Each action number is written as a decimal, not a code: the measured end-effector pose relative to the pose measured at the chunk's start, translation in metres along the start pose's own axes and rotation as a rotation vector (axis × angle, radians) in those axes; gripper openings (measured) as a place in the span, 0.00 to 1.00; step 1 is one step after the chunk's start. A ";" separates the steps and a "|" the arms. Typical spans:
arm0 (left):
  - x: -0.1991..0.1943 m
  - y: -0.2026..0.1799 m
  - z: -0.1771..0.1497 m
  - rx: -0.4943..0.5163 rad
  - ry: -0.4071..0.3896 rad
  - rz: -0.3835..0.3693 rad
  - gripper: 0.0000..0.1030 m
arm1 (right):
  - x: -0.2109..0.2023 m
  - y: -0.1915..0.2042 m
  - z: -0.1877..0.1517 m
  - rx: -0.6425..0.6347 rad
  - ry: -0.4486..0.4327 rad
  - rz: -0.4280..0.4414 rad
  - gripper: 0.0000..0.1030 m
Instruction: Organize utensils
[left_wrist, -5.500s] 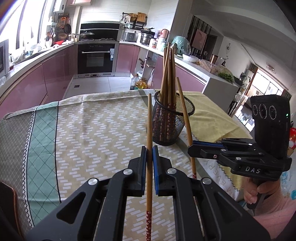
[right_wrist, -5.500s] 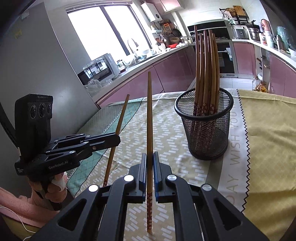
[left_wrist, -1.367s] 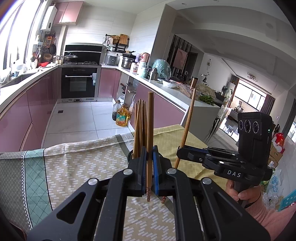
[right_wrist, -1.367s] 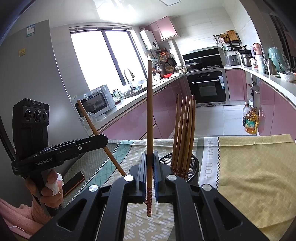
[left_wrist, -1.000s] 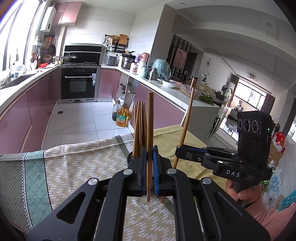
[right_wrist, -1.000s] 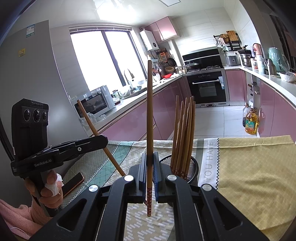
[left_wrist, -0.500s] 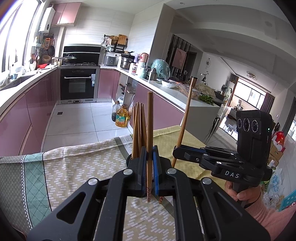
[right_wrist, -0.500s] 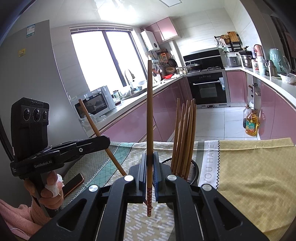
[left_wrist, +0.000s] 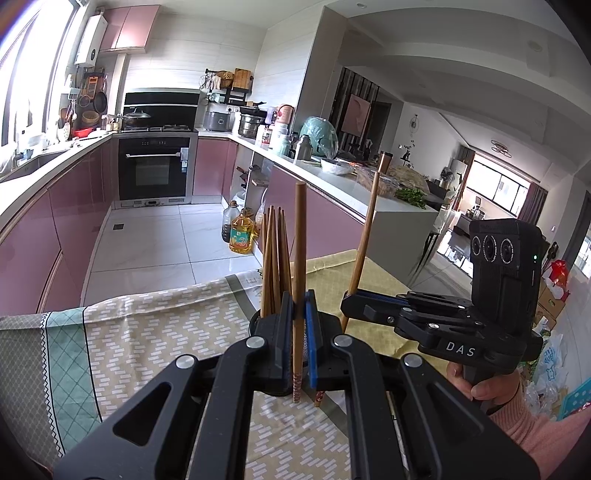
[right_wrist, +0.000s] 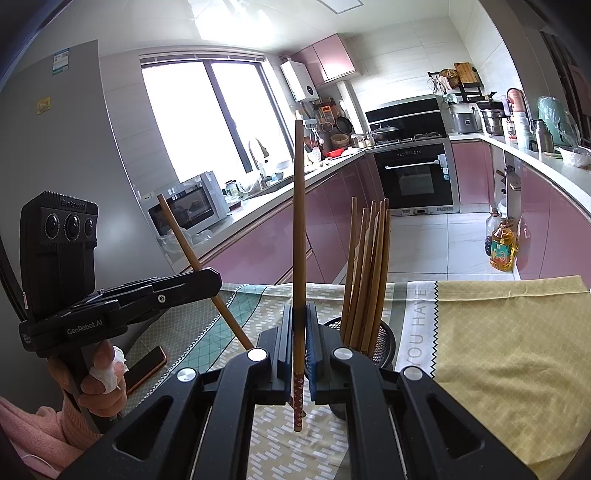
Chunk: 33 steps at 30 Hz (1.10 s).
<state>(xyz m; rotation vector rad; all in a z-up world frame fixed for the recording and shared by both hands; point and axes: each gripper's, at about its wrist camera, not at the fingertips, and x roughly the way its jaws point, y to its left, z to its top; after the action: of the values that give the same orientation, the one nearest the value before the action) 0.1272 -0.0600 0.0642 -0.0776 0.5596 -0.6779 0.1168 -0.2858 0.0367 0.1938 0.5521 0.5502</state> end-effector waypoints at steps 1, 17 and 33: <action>0.000 0.001 0.001 -0.001 0.000 -0.002 0.07 | 0.001 0.000 0.001 0.002 0.000 0.001 0.06; 0.003 -0.003 0.005 0.004 -0.002 -0.001 0.07 | 0.002 -0.003 0.004 0.002 -0.001 0.003 0.06; 0.000 -0.007 0.009 0.025 -0.010 0.001 0.07 | 0.007 -0.005 0.007 0.000 -0.002 0.006 0.06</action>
<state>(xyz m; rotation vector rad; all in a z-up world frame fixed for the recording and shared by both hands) 0.1280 -0.0661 0.0740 -0.0578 0.5412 -0.6832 0.1283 -0.2866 0.0380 0.1960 0.5498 0.5558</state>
